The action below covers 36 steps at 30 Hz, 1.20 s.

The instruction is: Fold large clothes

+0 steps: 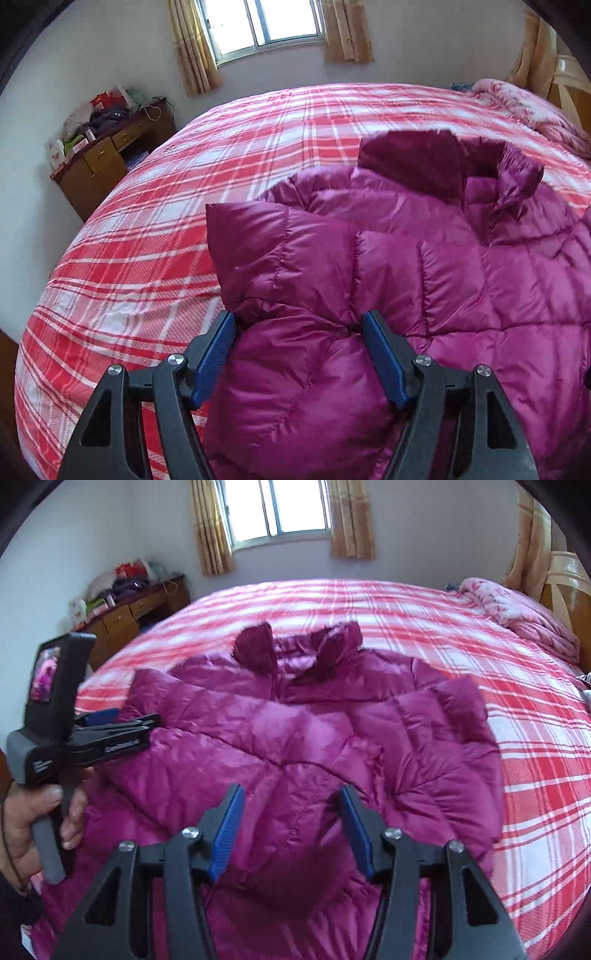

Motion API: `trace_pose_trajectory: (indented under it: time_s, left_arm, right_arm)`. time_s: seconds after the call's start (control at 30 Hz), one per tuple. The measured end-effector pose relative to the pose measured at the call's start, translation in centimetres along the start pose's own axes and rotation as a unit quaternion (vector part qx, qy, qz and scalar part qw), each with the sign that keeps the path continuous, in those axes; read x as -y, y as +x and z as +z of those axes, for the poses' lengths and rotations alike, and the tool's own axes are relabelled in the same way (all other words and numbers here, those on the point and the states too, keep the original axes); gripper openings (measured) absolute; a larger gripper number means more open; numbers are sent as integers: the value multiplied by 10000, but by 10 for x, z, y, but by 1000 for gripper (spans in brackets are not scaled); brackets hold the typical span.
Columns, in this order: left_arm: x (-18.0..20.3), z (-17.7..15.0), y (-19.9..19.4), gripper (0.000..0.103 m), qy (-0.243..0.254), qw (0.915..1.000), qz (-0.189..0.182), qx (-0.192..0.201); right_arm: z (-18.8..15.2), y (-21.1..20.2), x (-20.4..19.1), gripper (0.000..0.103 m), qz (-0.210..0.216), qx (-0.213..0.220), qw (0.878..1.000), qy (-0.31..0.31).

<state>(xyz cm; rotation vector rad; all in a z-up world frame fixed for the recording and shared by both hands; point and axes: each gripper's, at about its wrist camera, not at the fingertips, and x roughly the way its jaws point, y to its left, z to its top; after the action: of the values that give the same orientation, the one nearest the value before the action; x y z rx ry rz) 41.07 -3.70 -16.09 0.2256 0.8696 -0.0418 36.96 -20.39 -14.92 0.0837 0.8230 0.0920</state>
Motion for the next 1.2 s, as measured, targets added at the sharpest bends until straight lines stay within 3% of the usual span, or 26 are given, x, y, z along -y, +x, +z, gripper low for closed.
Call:
trace_pose_trajectory:
  time_s: [0.23,0.43,1.2]
  left_arm:
    - [-13,-7,17,87,-400,9985,-332,-158]
    - [-14,-7,21,93,-467,9982,-272,-251]
    - [-15,-9,22,95,-443,9985,-232,-232]
  right_arm:
    - [-10,15,10,56,-99,-149,9998,101]
    - [-7,21,4,57,-330,-214,9992,-27]
    - [-12,25,-8,57,-814,-240,9960,-286]
